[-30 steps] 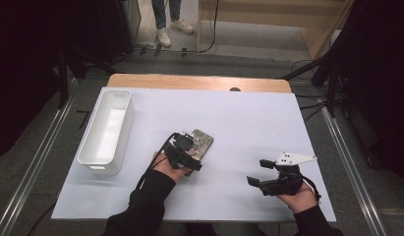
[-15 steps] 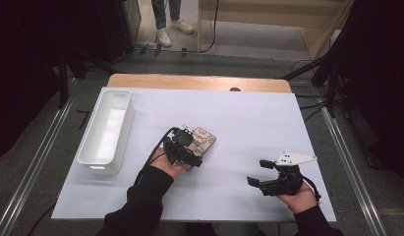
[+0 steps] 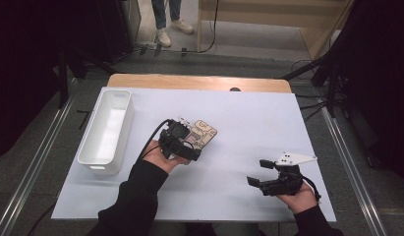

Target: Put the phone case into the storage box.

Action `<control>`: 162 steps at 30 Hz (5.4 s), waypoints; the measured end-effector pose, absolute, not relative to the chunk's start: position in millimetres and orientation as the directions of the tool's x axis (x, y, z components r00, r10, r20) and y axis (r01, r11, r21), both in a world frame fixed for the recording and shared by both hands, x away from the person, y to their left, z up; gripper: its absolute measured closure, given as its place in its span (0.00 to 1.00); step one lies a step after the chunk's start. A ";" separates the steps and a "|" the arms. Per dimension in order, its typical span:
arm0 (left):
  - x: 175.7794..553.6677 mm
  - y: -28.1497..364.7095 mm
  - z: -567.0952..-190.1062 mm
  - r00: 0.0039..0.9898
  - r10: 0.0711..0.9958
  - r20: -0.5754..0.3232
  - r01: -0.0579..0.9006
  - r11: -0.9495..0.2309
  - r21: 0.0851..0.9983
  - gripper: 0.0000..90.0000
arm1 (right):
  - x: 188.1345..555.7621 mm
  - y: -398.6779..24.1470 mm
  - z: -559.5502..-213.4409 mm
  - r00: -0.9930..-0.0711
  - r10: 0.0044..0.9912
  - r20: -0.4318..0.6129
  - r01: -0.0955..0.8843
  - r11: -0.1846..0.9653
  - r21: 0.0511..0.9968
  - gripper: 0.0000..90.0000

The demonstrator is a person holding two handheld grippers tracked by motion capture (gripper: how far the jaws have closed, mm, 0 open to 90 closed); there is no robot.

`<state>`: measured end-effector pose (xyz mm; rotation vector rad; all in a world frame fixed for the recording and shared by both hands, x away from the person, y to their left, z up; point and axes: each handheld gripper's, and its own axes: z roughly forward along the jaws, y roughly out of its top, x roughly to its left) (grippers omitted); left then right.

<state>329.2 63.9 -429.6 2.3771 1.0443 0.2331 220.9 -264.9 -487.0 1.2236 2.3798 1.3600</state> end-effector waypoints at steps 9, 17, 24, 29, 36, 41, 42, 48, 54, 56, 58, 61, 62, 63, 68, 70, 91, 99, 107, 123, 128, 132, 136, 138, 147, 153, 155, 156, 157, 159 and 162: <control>333.5 73.1 -412.1 0.720 0.686 -0.107 0.624 -0.572 0.532 0.13 | 220.5 -263.6 -486.3 -0.668 0.698 0.260 0.572 0.258 0.778 0.14; 337.2 77.8 -401.2 0.748 0.646 -0.152 0.611 -0.582 0.536 0.13 | 221.0 -262.0 -485.8 -0.679 0.686 0.262 0.565 0.259 0.784 0.14; 342.0 79.7 -389.1 0.779 0.604 -0.167 0.588 -0.612 0.529 0.13 | 222.2 -258.6 -482.7 -0.689 0.677 0.257 0.551 0.259 0.793 0.14; 345.7 81.4 -382.6 0.799 0.572 -0.185 0.573 -0.631 0.523 0.13 | 224.4 -254.5 -477.8 -0.706 0.662 0.251 0.538 0.271 0.798 0.14; 348.2 81.6 -377.7 0.811 0.540 -0.224 0.569 -0.644 0.511 0.13 | 228.3 -244.7 -464.4 -0.736 0.645 0.205 0.500 0.314 0.807 0.14; 350.6 80.4 -375.6 0.821 0.516 -0.244 0.563 -0.661 0.497 0.13 | 230.9 -239.5 -453.9 -0.754 0.635 0.167 0.466 0.338 0.817 0.14; 350.8 80.2 -374.8 0.819 0.516 -0.250 0.566 -0.658 0.497 0.13 | 231.2 -238.6 -452.0 -0.757 0.634 0.159 0.462 0.345 0.817 0.14; 353.2 78.2 -371.6 0.827 0.500 -0.258 0.558 -0.672 0.487 0.13 | 237.3 -227.7 -439.9 -0.784 0.616 0.080 0.403 0.407 0.819 0.14; 355.5 75.0 -368.9 0.834 0.486 -0.261 0.549 -0.684 0.480 0.13 | 241.8 -215.5 -431.1 -0.804 0.594 -0.024 0.323 0.470 0.822 0.14; 355.7 73.6 -368.7 0.835 0.484 -0.261 0.547 -0.687 0.478 0.13 | 243.3 -209.1 -427.9 -0.809 0.584 -0.068 0.291 0.499 0.816 0.14; 356.3 73.1 -368.5 0.838 0.477 -0.263 0.543 -0.696 0.469 0.13 | 243.8 -206.9 -427.0 -0.809 0.582 -0.079 0.286 0.508 0.813 0.14; 356.3 71.8 -369.1 0.835 0.482 -0.264 0.548 -0.695 0.465 0.13 | 246.8 -200.3 -423.8 -0.817 0.565 -0.111 0.258 0.532 0.807 0.14; 356.6 71.4 -369.4 0.835 0.483 -0.265 0.549 -0.695 0.464 0.13 | 249.2 -196.5 -421.7 -0.821 0.555 -0.135 0.238 0.548 0.802 0.14; 356.9 71.2 -369.4 0.836 0.482 -0.262 0.547 -0.698 0.461 0.13 | 249.2 -196.5 -421.7 -0.821 0.555 -0.135 0.238 0.548 0.802 0.14; 357.6 69.5 -370.8 0.837 0.479 -0.264 0.547 -0.710 0.443 0.13 | 252.5 -189.7 -418.3 -0.820 0.545 -0.174 0.199 0.557 0.807 0.14; 358.5 68.7 -371.6 0.836 0.479 -0.268 0.548 -0.718 0.428 0.13 | 252.9 -188.9 -418.4 -0.821 0.543 -0.178 0.194 0.558 0.807 0.14; 371.6 56.6 -360.9 0.848 0.448 -0.282 0.522 -0.798 0.300 0.13 | 263.0 -173.9 -423.2 -0.831 0.533 -0.162 0.186 0.539 0.822 0.14; 370.1 51.8 -357.0 0.852 0.433 -0.294 0.511 -0.812 0.283 0.13 | 265.0 -168.7 -424.3 -0.834 0.527 -0.164 0.179 0.540 0.823 0.14; 367.5 46.5 -357.6 0.853 0.417 -0.313 0.502 -0.821 0.274 0.13 | 268.1 -163.4 -428.4 -0.837 0.518 -0.178 0.165 0.548 0.820 0.17; 366.0 42.2 -358.7 0.850 0.403 -0.340 0.499 -0.823 0.272 0.13 | 275.7 -155.8 -433.6 -0.831 0.515 -0.208 0.133 0.549 0.825 0.28; 365.9 41.7 -360.4 0.846 0.406 -0.345 0.504 -0.820 0.270 0.13 | 275.2 -152.7 -435.0 -0.821 0.512 -0.253 0.098 0.562 0.821 0.36; 366.5 42.3 -360.2 0.842 0.410 -0.350 0.509 -0.819 0.265 0.13 | 275.4 -151.2 -436.4 -0.816 0.511 -0.270 0.085 0.568 0.818 0.42; 368.0 43.4 -361.1 0.836 0.416 -0.357 0.517 -0.815 0.263 0.13 | 274.9 -148.5 -438.4 -0.818 0.500 -0.285 0.073 0.581 0.810 0.49; 368.5 43.7 -361.3 0.835 0.415 -0.362 0.519 -0.814 0.262 0.13 | 274.8 -147.3 -439.1 -0.816 0.495 -0.298 0.063 0.588 0.806 0.52; 370.3 45.1 -363.8 0.826 0.422 -0.373 0.530 -0.808 0.258 0.13 | 271.9 -144.0 -440.5 -0.806 0.471 -0.358 0.013 0.618 0.786 0.59; 372.9 46.4 -363.8 0.822 0.424 -0.381 0.534 -0.806 0.255 0.13 | 270.3 -143.2 -440.2 -0.795 0.467 -0.387 -0.008 0.630 0.777 0.62; 373.2 46.7 -364.0 0.817 0.429 -0.385 0.540 -0.803 0.253 0.13 | 269.0 -142.3 -440.2 -0.788 0.462 -0.408 -0.024 0.639 0.769 0.64; 373.6 46.9 -364.2 0.817 0.428 -0.387 0.540 -0.803 0.252 0.13 | 269.0 -142.3 -440.2 -0.788 0.462 -0.408 -0.024 0.639 0.769 0.64; 373.8 47.0 -364.2 0.816 0.429 -0.387 0.541 -0.803 0.251 0.12 | 268.3 -141.4 -440.5 -0.779 0.455 -0.432 -0.042 0.650 0.759 0.66; 374.2 47.2 -364.3 0.815 0.429 -0.389 0.542 -0.802 0.251 0.12 | 267.3 -140.6 -440.9 -0.778 0.450 -0.439 -0.048 0.654 0.755 0.67; 375.0 47.8 -364.6 0.805 0.438 -0.401 0.556 -0.792 0.252 0.12 | 266.8 -140.4 -441.0 -0.774 0.445 -0.450 -0.057 0.659 0.750 0.68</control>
